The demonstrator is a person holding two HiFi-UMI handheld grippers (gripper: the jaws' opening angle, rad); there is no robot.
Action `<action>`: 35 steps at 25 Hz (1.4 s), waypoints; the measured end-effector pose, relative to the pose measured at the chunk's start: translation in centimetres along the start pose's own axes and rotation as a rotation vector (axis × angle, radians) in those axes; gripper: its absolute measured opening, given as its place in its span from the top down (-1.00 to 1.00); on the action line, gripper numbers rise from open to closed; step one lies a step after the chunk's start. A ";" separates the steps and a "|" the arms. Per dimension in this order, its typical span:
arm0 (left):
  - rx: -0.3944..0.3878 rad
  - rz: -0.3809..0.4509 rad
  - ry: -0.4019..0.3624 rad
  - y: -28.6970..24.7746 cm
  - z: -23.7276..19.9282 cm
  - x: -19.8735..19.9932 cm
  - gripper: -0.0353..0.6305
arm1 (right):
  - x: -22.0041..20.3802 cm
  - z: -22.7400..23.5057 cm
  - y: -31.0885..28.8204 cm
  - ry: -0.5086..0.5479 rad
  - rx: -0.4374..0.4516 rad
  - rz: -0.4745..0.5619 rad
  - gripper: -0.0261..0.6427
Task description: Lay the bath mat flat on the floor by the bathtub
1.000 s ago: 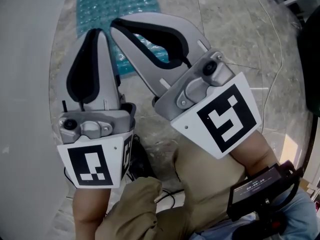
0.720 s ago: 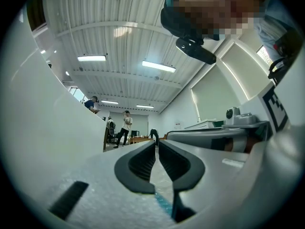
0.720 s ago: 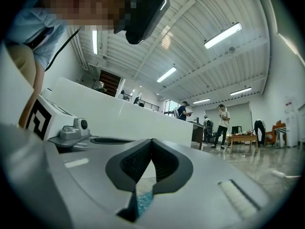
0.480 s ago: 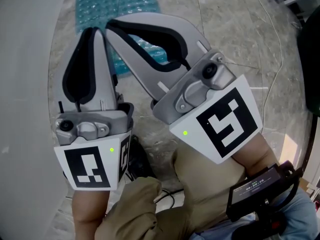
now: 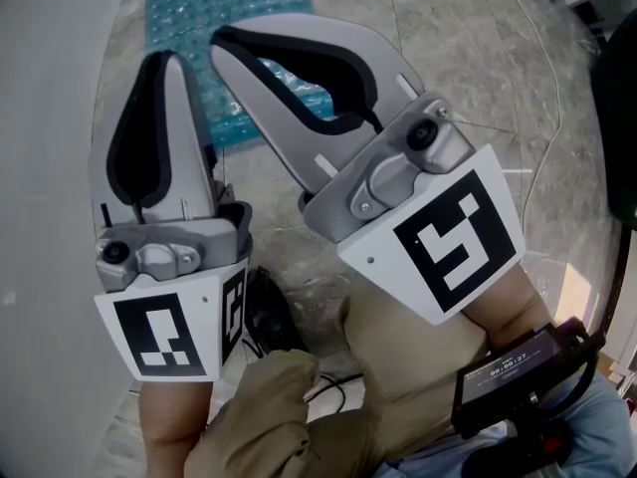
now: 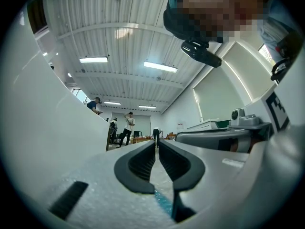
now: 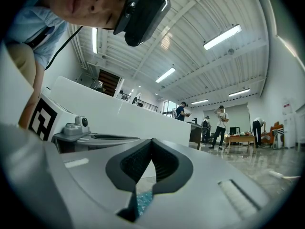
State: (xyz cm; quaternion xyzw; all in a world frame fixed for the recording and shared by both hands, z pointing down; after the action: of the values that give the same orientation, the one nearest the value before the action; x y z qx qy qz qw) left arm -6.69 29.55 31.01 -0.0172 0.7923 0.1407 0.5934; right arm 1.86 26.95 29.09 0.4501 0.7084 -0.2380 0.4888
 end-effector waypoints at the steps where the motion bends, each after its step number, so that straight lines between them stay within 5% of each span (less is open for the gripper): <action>1: 0.001 -0.001 0.000 0.0 0.0 0.0 0.79 | 0.0 0.0 0.0 0.000 0.000 0.001 0.90; 35: -0.015 0.006 -0.024 -0.2 0.5 0.5 0.79 | 0.3 0.3 0.2 0.018 -0.012 0.011 0.90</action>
State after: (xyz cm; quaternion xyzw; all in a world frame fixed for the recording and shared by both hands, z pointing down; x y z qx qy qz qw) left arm -6.29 29.52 30.34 -0.0174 0.7841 0.1485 0.6023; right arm 2.15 26.95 28.67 0.4531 0.7118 -0.2270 0.4863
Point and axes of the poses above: the fingertips, and each gripper's own axes: y backward along the fingers, z to its right, x out of its top, the point moved 5 cm from there along y, backward along the fingers, and after that the axes turned 14 degrees about y, right-handed, at the moved point
